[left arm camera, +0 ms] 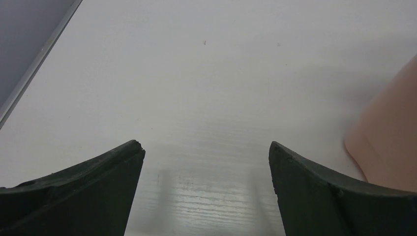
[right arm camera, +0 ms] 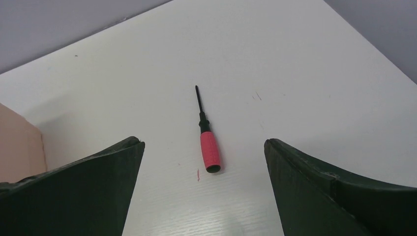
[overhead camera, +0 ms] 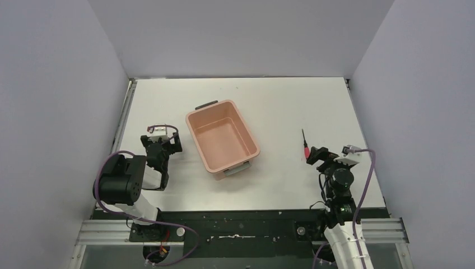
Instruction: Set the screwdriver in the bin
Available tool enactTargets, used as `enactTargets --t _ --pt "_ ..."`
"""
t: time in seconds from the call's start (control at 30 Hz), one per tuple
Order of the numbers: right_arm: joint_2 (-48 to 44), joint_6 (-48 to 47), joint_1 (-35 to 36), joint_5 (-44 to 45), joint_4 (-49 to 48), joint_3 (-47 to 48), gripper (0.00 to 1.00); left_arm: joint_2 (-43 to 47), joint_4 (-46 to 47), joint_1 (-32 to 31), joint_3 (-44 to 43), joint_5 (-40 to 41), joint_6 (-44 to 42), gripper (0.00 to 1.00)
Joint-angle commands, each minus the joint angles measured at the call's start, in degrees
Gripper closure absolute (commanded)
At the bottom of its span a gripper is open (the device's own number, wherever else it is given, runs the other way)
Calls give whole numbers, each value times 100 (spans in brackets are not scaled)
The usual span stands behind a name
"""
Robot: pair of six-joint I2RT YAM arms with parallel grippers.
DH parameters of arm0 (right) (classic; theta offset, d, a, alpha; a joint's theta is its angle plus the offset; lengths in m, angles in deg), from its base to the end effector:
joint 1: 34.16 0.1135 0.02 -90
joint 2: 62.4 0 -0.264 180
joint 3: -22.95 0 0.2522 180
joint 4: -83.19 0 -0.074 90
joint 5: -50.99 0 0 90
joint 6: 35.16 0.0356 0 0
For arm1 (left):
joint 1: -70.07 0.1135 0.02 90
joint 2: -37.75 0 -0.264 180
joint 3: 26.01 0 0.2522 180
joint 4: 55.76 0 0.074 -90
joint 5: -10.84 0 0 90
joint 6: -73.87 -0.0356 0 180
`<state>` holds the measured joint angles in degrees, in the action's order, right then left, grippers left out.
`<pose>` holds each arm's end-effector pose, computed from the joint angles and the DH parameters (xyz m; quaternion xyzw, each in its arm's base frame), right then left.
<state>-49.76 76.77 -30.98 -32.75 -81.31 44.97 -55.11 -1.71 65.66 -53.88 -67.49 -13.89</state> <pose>0.1200 0.0028 0.2007 0.1570 0.7269 0.1054 0.6602 0.2465 -0.0118 0.1280 -0.0502 0.7684 0.0416 0.6367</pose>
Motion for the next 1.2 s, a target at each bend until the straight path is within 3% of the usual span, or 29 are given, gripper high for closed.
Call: enactTargets --t 0.0,0.2,0.4,0.47,0.57,0.67,0.87,0.9,1.0,1.13,1.17 --pt "701 3 -7 125 -356 465 0 50 147 2 -48 -76 -55 3" --pt "2809 -173 -11 511 559 2246 0 53 148 1 -48 -78 -56 3" --pt "6035 -878 -26 -256 2579 4766 0 51 144 1 -48 -75 -51 3" --pt "6860 -995 -23 -115 3155 5318 1 57 151 1 -48 -75 -56 3" --pt "7711 -1168 -37 68 3456 5690 1 53 143 1 -48 -73 -50 3" --pt "8304 -1287 -48 -243 3524 5911 8 50 144 1 -48 -76 -49 3" --pt "8801 -1268 -28 -522 3257 5644 15 57 145 1 -48 -76 -52 3" --pt "8944 -1275 -28 -469 3240 5598 19 55 145 2 -48 -76 -56 3" --pt "9200 -1323 -28 -384 3226 5545 48 53 151 6 -48 -76 -51 3" --pt "9334 -1485 43 -240 3649 5903 98 50 141 1 -48 -76 -56 3" --pt "9284 -1509 77 -204 3770 6034 100 53 144 1 -48 -76 -54 3"
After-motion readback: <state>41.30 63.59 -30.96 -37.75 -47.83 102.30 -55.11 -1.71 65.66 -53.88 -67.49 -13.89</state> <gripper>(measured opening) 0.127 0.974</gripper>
